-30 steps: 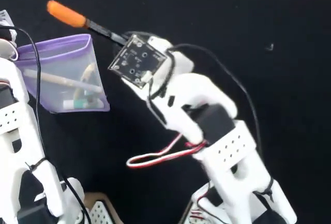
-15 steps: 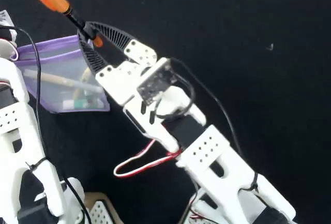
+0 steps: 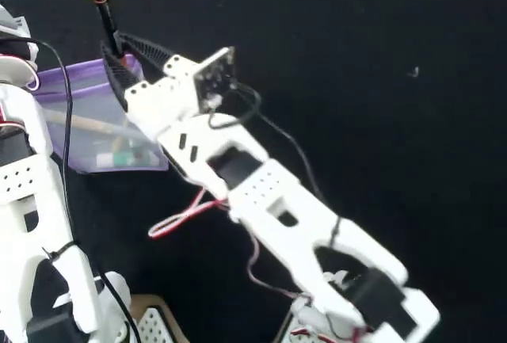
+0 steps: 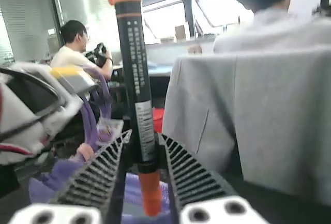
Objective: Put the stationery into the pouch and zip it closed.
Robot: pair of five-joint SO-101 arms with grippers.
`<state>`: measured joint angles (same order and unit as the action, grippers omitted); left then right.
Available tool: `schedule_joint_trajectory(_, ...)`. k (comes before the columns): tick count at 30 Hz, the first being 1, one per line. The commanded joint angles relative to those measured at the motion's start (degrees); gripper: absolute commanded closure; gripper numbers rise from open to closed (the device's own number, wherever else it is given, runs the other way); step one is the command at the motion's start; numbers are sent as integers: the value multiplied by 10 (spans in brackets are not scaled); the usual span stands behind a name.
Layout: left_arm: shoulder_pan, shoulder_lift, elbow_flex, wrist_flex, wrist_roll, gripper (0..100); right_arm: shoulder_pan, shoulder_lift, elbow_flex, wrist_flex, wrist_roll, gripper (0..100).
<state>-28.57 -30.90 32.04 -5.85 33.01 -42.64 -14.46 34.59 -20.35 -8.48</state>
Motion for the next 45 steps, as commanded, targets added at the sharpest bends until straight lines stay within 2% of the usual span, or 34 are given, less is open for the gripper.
schedule_joint_trajectory(1,5,-3,-15,-13,4,971,-7,37,-51,-15,-21,988)
schedule_joint_trajectory(6,6,-3,-15,-13,4,971,-10,25,-44,-11,-23,988)
schedule_joint_trajectory(14,4,-3,-16,-13,4,971,-70,26,-7,-11,-23,987)
schedule_joint_trajectory(21,3,-3,-16,-13,4,971,-60,31,-7,-11,-18,987)
schedule_joint_trajectory(30,3,-3,-17,-14,4,971,-55,-78,2,63,-18,987)
schedule_joint_trajectory(36,3,-3,-17,-14,4,971,-55,-97,3,71,-18,987)
schedule_joint_trajectory(41,3,-3,-17,-14,4,971,-92,-96,18,68,-14,988)
schedule_joint_trajectory(45,3,-3,-17,-14,4,971,-99,-92,22,68,19,988)
